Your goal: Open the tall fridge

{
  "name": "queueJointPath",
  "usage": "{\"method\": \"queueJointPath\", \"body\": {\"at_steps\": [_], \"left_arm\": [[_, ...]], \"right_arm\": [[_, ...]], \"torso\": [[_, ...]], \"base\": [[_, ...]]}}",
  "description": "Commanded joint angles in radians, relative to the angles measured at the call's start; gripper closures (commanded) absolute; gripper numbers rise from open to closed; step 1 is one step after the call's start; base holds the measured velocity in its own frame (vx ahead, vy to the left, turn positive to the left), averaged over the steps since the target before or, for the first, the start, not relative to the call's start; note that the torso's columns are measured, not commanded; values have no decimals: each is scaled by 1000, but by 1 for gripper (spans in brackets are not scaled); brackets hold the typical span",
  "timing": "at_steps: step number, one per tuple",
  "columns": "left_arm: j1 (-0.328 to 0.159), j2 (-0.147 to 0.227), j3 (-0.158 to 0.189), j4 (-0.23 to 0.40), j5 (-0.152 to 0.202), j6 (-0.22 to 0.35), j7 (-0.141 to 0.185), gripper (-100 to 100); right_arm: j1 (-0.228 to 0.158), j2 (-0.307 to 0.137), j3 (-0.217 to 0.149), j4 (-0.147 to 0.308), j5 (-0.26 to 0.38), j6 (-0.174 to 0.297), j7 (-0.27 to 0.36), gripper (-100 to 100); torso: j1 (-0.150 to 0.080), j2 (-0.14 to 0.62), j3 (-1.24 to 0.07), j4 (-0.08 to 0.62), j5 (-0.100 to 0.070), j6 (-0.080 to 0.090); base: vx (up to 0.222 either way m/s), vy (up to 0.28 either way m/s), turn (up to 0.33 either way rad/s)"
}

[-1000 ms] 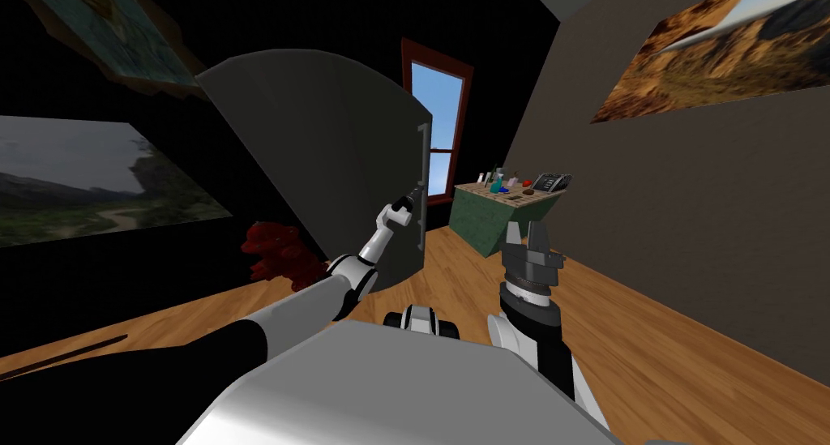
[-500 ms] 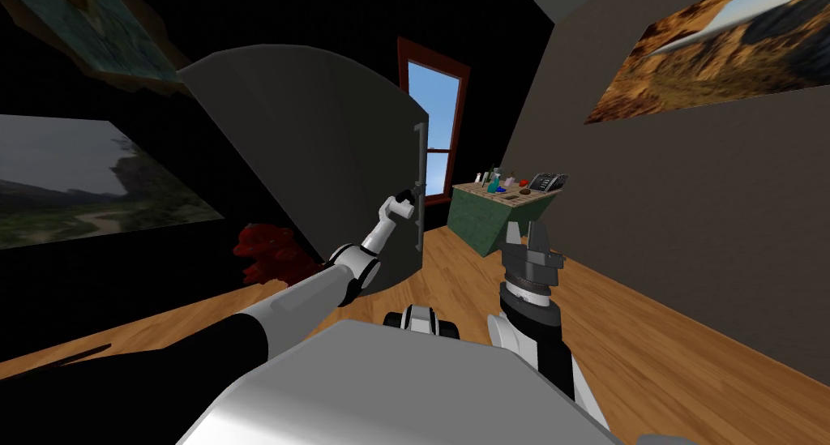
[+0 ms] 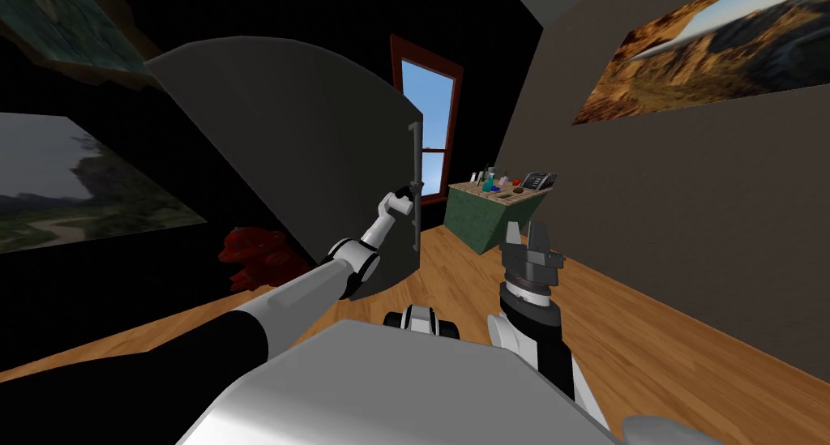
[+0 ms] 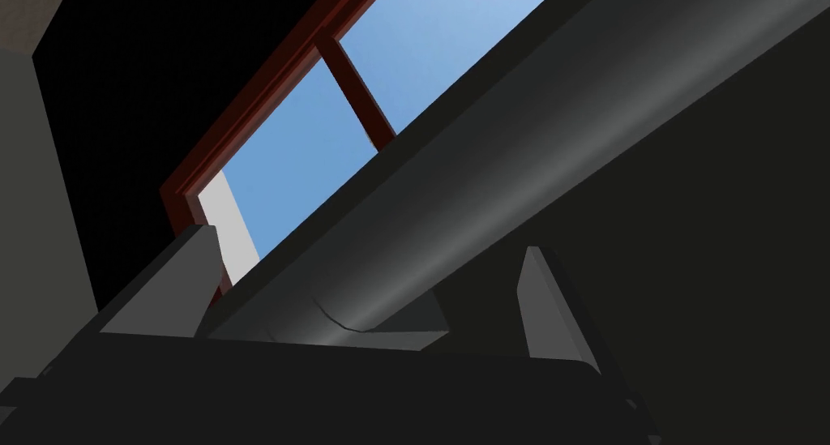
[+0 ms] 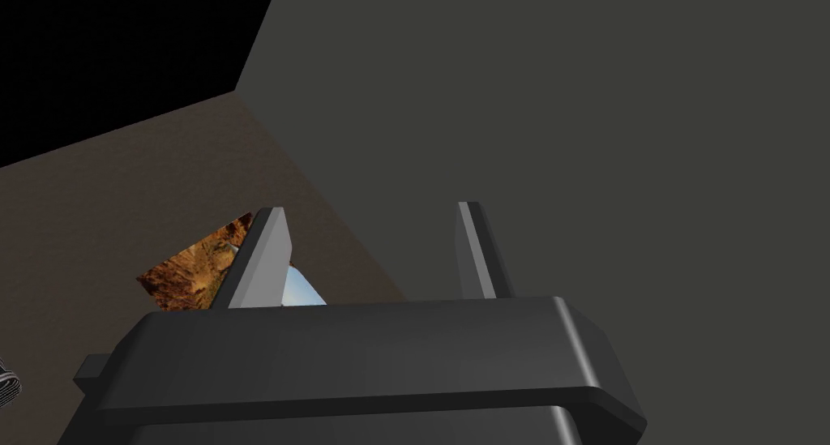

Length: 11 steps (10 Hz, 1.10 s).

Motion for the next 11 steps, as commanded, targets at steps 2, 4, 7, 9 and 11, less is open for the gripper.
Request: {"method": "queueJointPath", "body": {"at_steps": [2, 4, 7, 9, 11], "left_arm": [[-5, 119, 69, 97, 11, -44, -7, -100], [-6, 159, 88, 123, 13, -58, -8, -100], [-8, 193, 108, 158, 14, -73, -10, -100], [-10, 251, 148, 219, 18, -101, -13, -100], [-11, 298, 168, 249, 20, -116, -15, -100]], "right_arm": [[0, 0, 0, 0, 0, 0, 0, 0], [0, 0, 0, 0, 0, 0, 0, 0], [0, 0, 0, 0, 0, 0, 0, 0], [0, 0, 0, 0, 0, 0, 0, 0], [0, 0, 0, 0, 0, 0, 0, 0]], "torso": [[1, 2, 1, 1, 0, -1], [-1, -3, -1, 0, -1, -2], [1, -5, -3, -1, 0, -1], [-1, 0, 0, 0, -1, 0], [-1, -1, 0, 0, 0, -1]], "base": [[-108, 23, -465], [-65, -6, -239], [-23, 0, -127], [-81, -7, -417], [-69, -6, -240]]}}
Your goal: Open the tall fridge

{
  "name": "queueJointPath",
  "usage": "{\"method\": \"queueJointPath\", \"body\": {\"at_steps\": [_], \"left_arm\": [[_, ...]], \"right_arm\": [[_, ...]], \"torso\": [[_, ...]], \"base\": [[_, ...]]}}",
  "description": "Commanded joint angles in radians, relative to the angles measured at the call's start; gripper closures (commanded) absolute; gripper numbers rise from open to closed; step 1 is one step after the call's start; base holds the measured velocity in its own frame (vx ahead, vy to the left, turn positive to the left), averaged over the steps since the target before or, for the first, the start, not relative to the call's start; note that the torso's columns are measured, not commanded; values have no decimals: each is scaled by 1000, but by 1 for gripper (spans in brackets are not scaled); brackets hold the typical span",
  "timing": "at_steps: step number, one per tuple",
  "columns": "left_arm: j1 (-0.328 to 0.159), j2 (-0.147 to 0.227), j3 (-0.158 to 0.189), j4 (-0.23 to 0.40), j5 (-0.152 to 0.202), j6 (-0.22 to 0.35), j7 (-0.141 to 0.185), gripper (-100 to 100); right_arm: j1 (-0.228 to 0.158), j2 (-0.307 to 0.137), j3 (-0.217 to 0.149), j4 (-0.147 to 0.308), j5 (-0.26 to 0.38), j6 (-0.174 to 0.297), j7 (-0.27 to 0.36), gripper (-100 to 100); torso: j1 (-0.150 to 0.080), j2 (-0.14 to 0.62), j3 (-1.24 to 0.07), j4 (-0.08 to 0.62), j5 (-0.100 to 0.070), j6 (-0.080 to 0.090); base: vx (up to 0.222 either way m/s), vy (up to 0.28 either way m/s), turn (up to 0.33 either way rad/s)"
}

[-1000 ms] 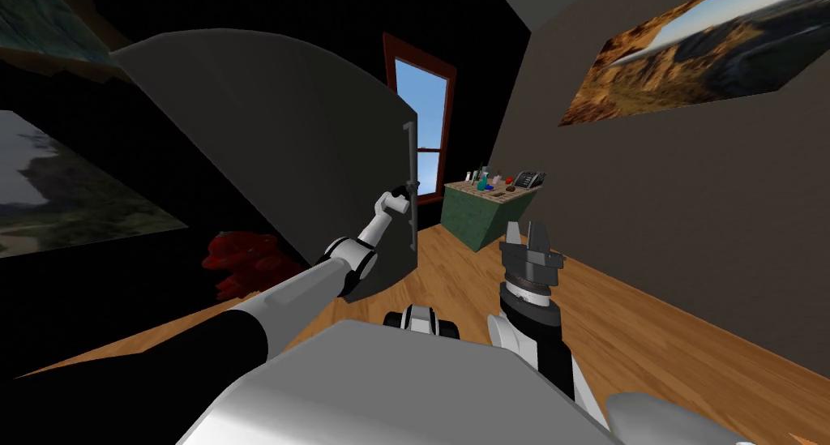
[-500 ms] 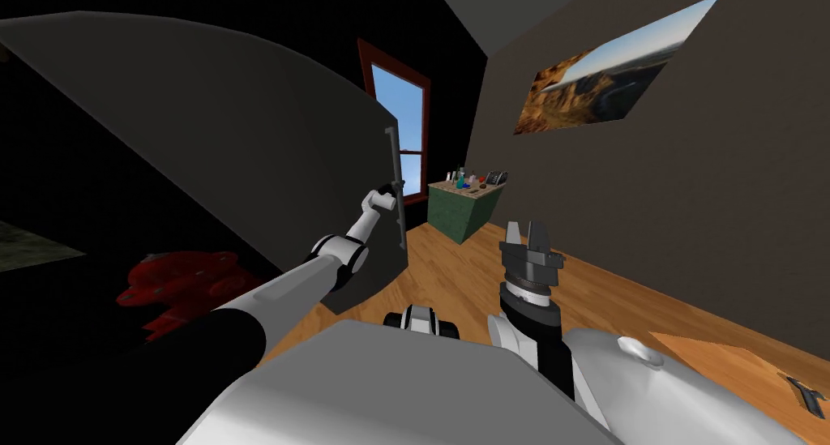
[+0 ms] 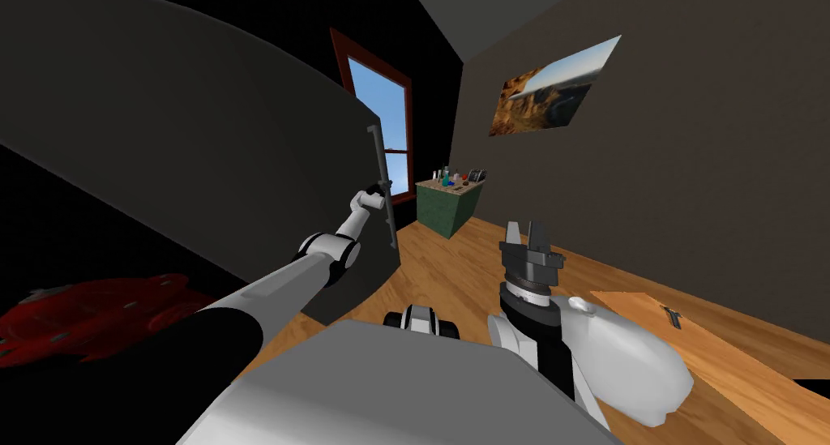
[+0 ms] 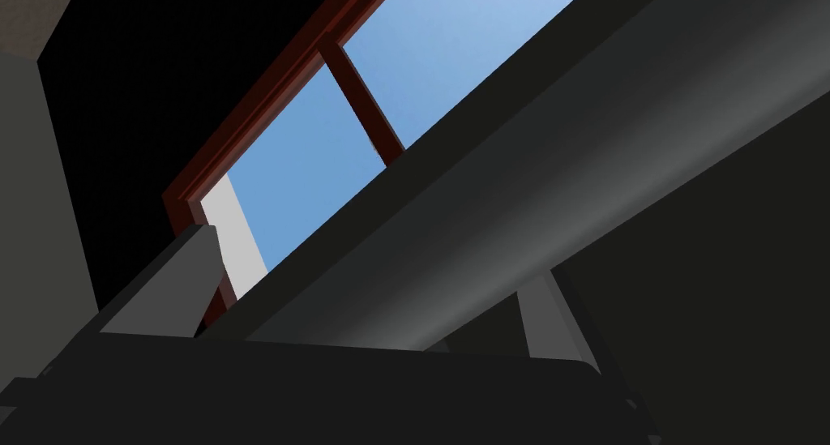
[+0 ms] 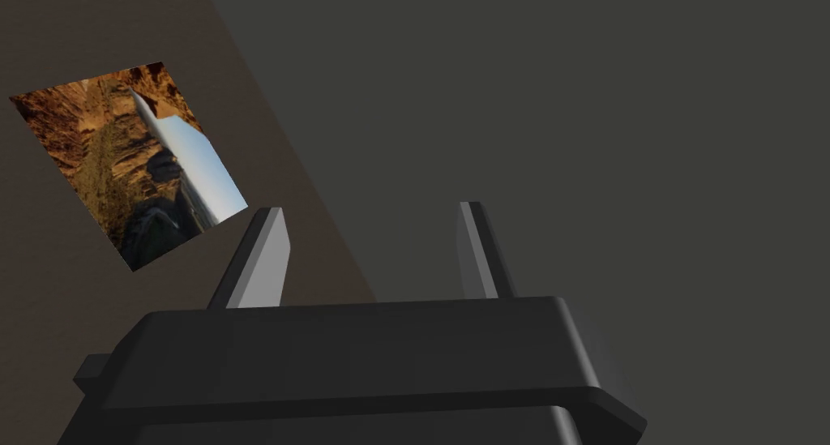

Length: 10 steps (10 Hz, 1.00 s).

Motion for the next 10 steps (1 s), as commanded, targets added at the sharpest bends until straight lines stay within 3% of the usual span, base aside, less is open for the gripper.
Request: {"method": "queueJointPath", "body": {"at_steps": [1, 4, 5, 6, 8, 10], "left_arm": [[-9, 80, 43, 64, 4, -20, -4, -100], [-4, 79, 42, 50, 5, -8, -3, -100], [-8, 45, 23, 34, 2, -5, -2, 100], [-7, 14, 3, 3, 1, 9, 0, 100], [-7, 10, 3, 3, 1, 9, 0, 100], [-4, -53, -37, -57, -3, 38, 3, 100]], "right_arm": [[0, 0, 0, 0, 0, 0, 0, 0], [0, 0, 0, 0, 0, 0, 0, 0], [0, 0, 0, 0, 0, 0, 0, 0], [1, 0, 0, 0, 0, 0, 0, 0], [0, 0, 0, 0, 0, 0, 0, 0], [0, 0, 0, 0, 0, 0, 0, 0]], "torso": [[1, -2, -2, 0, 0, 0], [0, -4, -3, -1, 0, 0], [1, -4, -3, -1, 0, 0], [4, -4, -2, -1, 2, -4], [7, -3, -2, -3, 5, -2], [6, -1, -1, -2, 4, -4]], "base": [[-84, -9, -448], [-23, -2, -43], [40, 14, 262], [99, 19, 398], [54, -3, 122], [49, 9, 320]]}}
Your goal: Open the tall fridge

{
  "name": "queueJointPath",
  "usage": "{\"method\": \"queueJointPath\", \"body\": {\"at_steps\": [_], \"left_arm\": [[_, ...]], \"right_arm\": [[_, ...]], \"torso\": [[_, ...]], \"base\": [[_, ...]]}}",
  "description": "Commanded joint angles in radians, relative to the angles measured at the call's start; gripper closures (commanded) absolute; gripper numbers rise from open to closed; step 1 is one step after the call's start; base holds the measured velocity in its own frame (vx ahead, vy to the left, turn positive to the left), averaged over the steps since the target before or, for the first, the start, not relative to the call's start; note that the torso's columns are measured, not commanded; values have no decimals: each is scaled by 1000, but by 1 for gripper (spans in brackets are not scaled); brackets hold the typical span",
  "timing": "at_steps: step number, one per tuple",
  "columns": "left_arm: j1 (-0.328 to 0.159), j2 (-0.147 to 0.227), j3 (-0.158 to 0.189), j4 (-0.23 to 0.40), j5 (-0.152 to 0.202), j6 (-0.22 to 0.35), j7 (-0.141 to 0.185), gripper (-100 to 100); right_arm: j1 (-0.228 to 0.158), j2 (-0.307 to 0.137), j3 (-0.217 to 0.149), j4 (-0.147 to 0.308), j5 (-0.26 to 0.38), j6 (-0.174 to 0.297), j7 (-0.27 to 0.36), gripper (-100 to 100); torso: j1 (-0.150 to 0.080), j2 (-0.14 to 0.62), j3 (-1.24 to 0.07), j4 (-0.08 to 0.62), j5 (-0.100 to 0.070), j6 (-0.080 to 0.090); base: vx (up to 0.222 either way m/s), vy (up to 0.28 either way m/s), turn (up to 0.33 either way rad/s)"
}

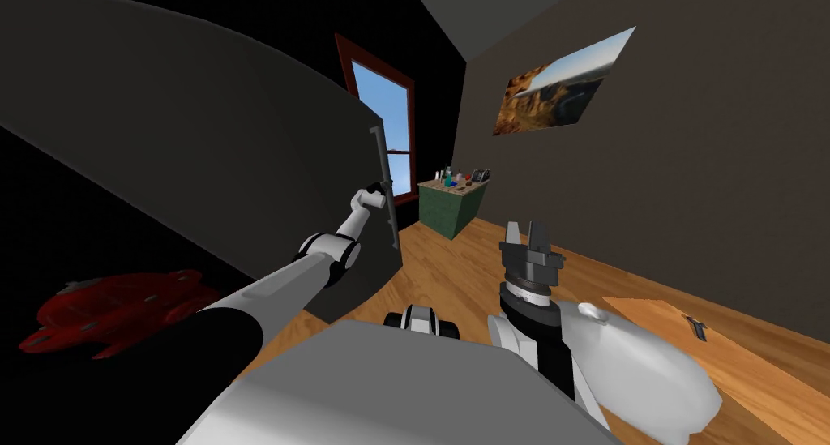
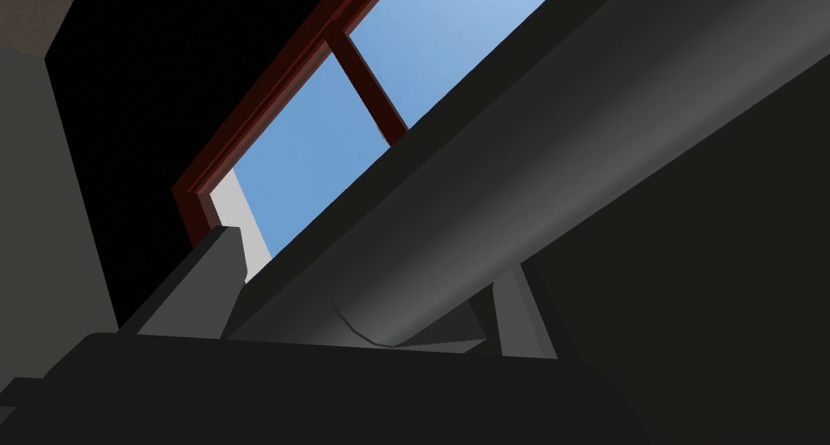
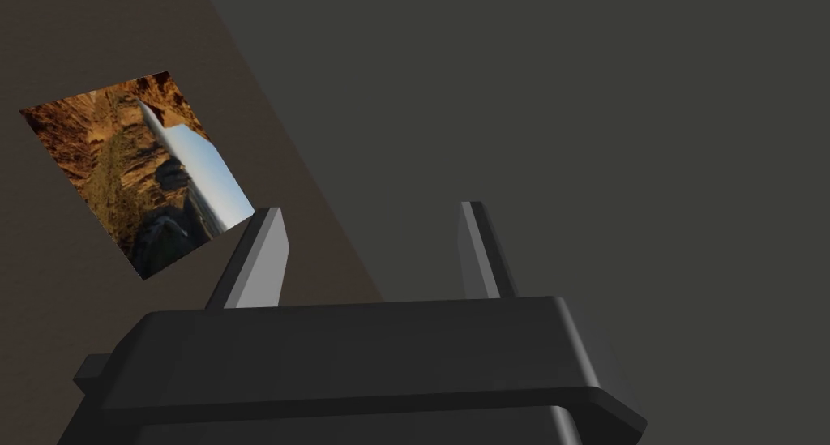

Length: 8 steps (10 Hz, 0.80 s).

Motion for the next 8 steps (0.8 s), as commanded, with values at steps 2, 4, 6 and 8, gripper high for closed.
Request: {"method": "queueJointPath", "body": {"at_steps": [2, 4, 6, 8], "left_arm": [[-6, -91, -46, -35, -9, 18, 9, 100], [-4, -126, -66, -65, -11, 32, 10, 100], [-3, -161, -86, -96, -12, 47, 12, 100], [-2, -196, -106, -126, -14, 61, 14, 100]], "right_arm": [[0, 0, 0, 0, 0, 0, 0, 0], [0, 0, 0, 0, 0, 0, 0, 0], [0, 0, 0, 0, 0, 0, 0, 0], [0, 0, 0, 0, 0, 0, 0, 0]], "torso": [[3, -3, -1, -1, 1, -3], [2, -1, -1, -3, 1, 0], [3, -3, -2, -3, 1, -3], [2, -2, -2, -3, 0, 1]], "base": [[85, -2, 284], [22, 0, 169], [63, -10, 272], [31, 5, 150]]}}
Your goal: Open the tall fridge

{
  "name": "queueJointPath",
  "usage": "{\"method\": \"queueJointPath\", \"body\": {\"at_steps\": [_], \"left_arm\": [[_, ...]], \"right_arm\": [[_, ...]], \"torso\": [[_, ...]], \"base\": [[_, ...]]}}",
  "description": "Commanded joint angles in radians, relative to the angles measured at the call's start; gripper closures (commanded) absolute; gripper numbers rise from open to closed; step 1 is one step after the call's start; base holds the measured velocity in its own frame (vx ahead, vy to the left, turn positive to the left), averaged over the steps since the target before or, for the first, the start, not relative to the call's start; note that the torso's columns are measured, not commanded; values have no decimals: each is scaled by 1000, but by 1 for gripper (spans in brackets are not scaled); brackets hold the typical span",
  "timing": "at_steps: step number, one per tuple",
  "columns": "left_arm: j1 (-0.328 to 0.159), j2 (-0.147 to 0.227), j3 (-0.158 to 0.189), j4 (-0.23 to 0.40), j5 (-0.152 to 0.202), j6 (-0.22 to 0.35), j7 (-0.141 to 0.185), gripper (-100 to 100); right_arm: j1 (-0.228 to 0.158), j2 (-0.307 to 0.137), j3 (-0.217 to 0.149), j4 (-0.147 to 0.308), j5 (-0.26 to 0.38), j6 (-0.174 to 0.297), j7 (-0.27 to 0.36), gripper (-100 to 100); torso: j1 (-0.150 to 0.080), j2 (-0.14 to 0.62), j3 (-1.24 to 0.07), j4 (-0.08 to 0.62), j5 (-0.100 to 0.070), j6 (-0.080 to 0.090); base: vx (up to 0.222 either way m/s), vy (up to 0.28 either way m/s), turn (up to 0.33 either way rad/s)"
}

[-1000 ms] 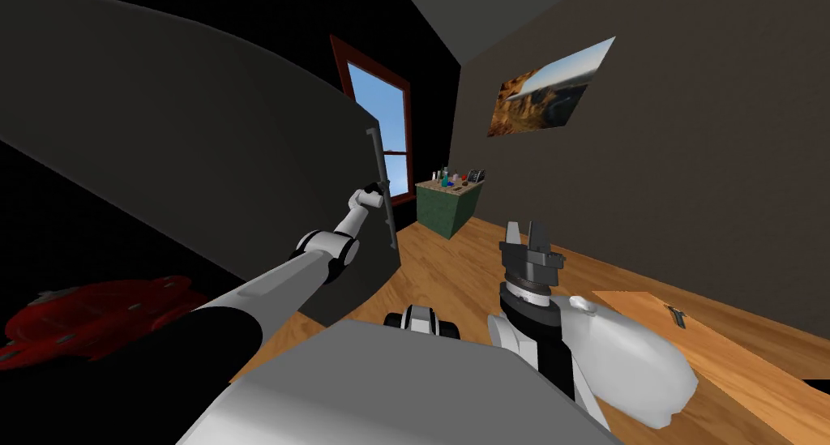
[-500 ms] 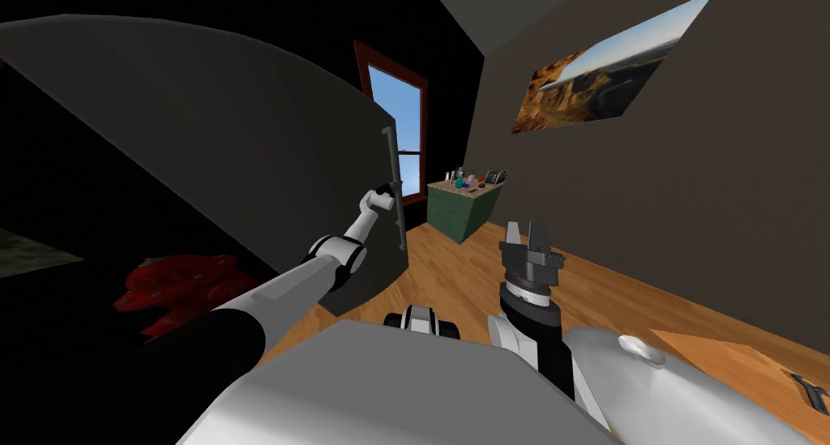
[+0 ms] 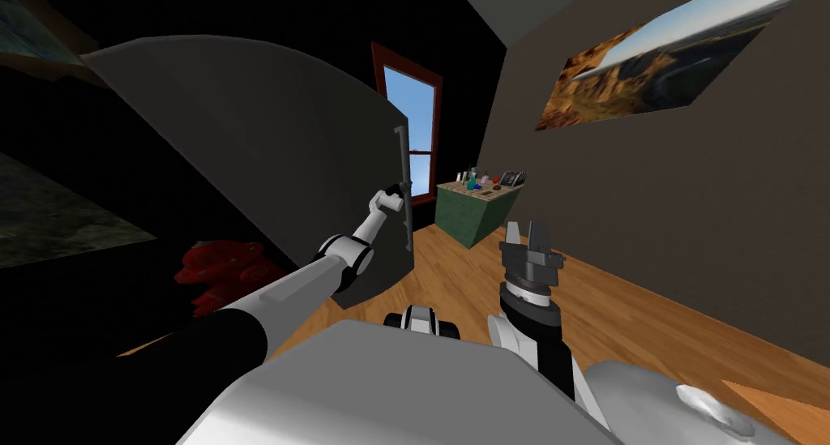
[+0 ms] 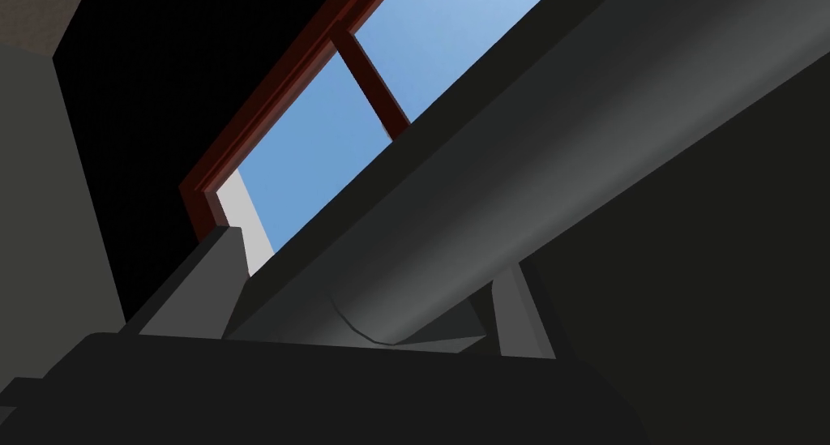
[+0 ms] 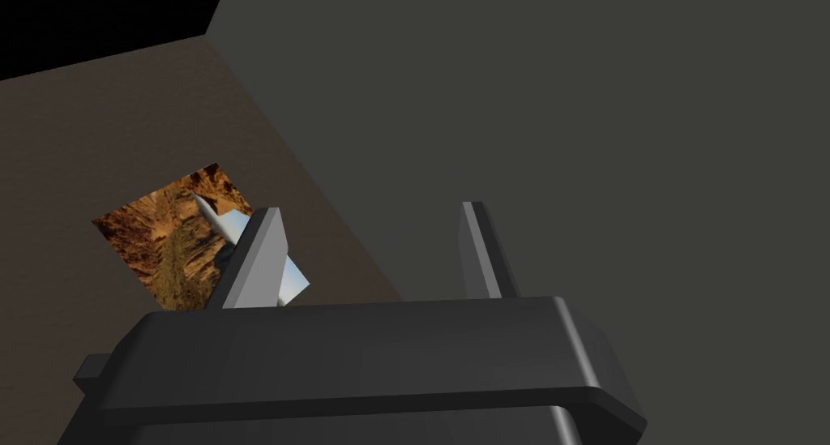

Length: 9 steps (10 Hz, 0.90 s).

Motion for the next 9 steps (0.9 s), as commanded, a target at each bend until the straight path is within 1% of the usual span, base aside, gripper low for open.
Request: {"method": "queueJointPath", "body": {"at_steps": [1, 2, 3, 4, 5, 7, 9], "left_arm": [[18, -72, -39, -77, -4, 46, 8, 100], [19, -107, -58, -107, -6, 61, 9, 100], [16, -87, -50, -115, -5, 72, 5, 100], [6, -115, -81, -130, 21, 77, -4, 100], [6, -115, -81, -130, 21, 77, -4, 100], [0, -140, -108, -143, 45, 83, -11, 100], [-7, -166, -136, -157, 68, 88, -17, 100]], "right_arm": [[0, 0, 0, 0, 0, 0, 0, 0], [0, 0, 0, 0, 0, 0, 0, 0], [0, 0, 0, 0, 0, 0, 0, 0], [0, 0, 0, 0, 0, 0, 0, 0], [0, 0, 0, 0, 0, 0, 0, 0], [-1, 0, 0, 0, 0, 0, 0, 0], [-1, 0, 0, 0, 0, 0, 0, 0]], "torso": [[-1, 0, 0, 1, 0, -2], [0, 0, 0, 2, 0, -2], [0, 0, 0, 3, 0, -3], [0, 2, 1, 3, -1, 0], [0, 10, 6, 3, -1, 8], [-4, 5, 4, 3, -2, 2], [-4, 2, 1, 5, -2, 2]], "base": [[74, 2, 376], [86, -19, 427], [40, -25, 69], [-123, 113, -159], [-181, 193, -123], [-173, 147, -102], [-202, 165, -117]]}}
